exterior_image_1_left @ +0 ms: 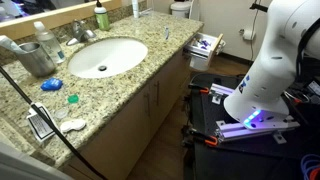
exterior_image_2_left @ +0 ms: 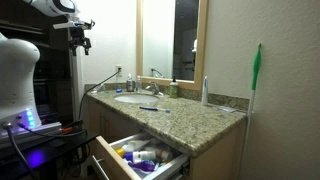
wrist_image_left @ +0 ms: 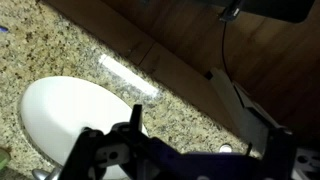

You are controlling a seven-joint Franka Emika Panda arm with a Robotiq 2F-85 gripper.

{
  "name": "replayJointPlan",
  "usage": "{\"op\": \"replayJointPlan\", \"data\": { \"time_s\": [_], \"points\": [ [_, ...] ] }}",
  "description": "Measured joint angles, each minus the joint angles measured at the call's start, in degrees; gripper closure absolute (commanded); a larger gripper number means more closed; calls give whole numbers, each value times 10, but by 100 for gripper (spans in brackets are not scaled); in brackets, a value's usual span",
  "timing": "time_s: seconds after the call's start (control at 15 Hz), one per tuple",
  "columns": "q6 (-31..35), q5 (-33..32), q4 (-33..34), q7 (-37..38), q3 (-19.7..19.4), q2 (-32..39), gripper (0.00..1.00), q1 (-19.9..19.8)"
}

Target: Close the open top drawer

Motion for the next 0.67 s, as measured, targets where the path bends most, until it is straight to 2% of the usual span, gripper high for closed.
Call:
{"op": "replayJointPlan", "data": {
  "time_s": [0.2, 0.33, 0.47, 0.67],
  "points": [
    [0, 0, 0, 0, 0, 0, 0, 0],
    [32, 1, 2, 24, -6, 6, 0, -2],
    [86, 1, 19, 48, -35, 41, 0, -20],
    [114, 3, 71, 49, -103, 117, 0, -62]
  ]
}}
